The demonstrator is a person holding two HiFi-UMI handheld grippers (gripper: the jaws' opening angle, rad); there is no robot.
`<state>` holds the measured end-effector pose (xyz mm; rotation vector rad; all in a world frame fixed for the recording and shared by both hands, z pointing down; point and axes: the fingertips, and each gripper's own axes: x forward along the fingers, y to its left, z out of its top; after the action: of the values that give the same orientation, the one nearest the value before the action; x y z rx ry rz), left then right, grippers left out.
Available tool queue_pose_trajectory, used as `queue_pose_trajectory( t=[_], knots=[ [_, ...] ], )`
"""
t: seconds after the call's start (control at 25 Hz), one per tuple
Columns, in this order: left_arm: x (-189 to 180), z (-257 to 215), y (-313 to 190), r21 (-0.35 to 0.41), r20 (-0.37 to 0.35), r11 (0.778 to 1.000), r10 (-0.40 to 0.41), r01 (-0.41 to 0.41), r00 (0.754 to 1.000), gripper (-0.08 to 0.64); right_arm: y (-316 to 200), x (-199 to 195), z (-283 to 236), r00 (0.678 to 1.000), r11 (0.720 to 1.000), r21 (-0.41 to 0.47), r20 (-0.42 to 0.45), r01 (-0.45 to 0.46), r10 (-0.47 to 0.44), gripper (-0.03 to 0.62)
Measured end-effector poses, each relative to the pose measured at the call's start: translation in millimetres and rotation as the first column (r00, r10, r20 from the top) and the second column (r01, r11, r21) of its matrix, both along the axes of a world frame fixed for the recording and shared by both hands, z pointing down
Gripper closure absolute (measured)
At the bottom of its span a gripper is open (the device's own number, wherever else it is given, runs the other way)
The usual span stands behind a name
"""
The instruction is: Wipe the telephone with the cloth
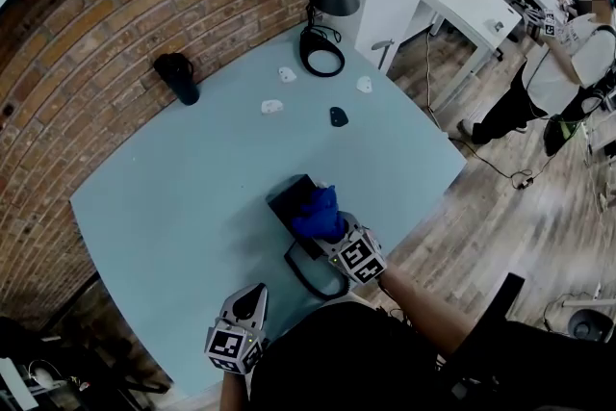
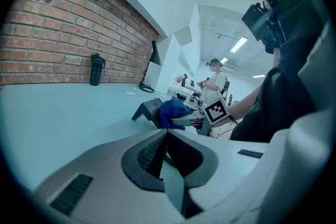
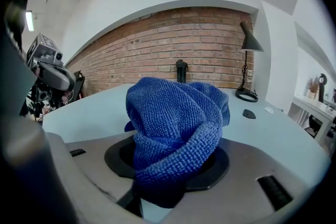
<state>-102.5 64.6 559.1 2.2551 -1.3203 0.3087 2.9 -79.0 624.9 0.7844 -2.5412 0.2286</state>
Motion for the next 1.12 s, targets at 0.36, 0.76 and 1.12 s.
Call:
queue_pose_trajectory(
  t=[0.36, 0.76, 1.12],
  knots=[
    [1.4, 1.0, -1.0, -0.002, -0.001, 1.0, 0.007, -0.007, 1.0, 0.56, 17.9, 9.4, 11.2, 0.999, 1.0, -0.016, -0.031, 0.025, -0.025, 0.382],
    [5.4, 1.5, 0.5, 0.001, -0.005, 1.0, 0.009, -0.009, 1.0, 0.56, 37.6, 21.3, 24.7, 0.998, 0.998, -0.044, -0.058, 0.035, -0.038, 0.382],
    [5.9, 1.3, 0.0, 0.003, -0.009, 1.0, 0.01, -0.01, 1.0, 0.56, 65.4, 30.6, 42.2, 0.963, 0.952, -0.273, -0.183, 0.142, -0.197, 0.382]
  ],
)
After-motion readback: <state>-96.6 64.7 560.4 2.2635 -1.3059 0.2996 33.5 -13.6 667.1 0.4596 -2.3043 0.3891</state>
